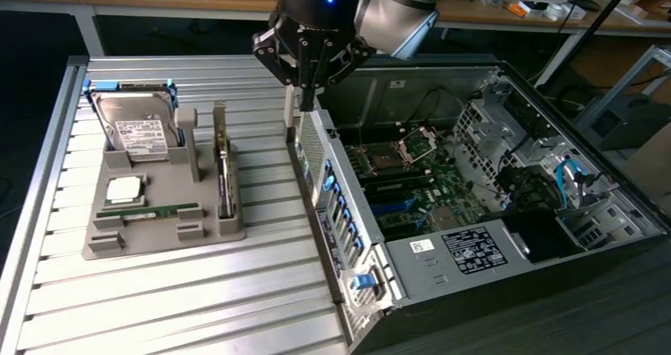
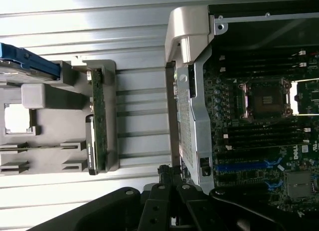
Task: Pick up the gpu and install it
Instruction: 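Reach for the gpu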
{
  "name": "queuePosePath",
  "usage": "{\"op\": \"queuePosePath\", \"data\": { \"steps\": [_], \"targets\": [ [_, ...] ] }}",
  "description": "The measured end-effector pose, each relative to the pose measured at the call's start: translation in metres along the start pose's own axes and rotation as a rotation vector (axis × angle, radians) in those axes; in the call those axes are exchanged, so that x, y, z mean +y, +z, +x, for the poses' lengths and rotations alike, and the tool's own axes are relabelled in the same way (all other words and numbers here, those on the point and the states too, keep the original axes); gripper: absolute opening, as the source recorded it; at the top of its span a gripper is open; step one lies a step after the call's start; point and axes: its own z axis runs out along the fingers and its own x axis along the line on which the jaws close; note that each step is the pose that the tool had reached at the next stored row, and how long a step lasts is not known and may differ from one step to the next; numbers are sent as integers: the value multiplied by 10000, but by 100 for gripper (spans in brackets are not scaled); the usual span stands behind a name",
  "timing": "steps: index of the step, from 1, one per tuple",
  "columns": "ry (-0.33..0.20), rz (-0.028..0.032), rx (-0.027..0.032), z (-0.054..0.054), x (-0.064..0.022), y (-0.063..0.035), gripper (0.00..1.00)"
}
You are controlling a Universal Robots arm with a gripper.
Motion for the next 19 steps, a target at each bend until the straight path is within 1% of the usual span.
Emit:
{"op": "queuePosePath", "data": {
  "steps": [19],
  "targets": [
    [0, 0, 0, 99, -7, -3, 11]
  ]
}}
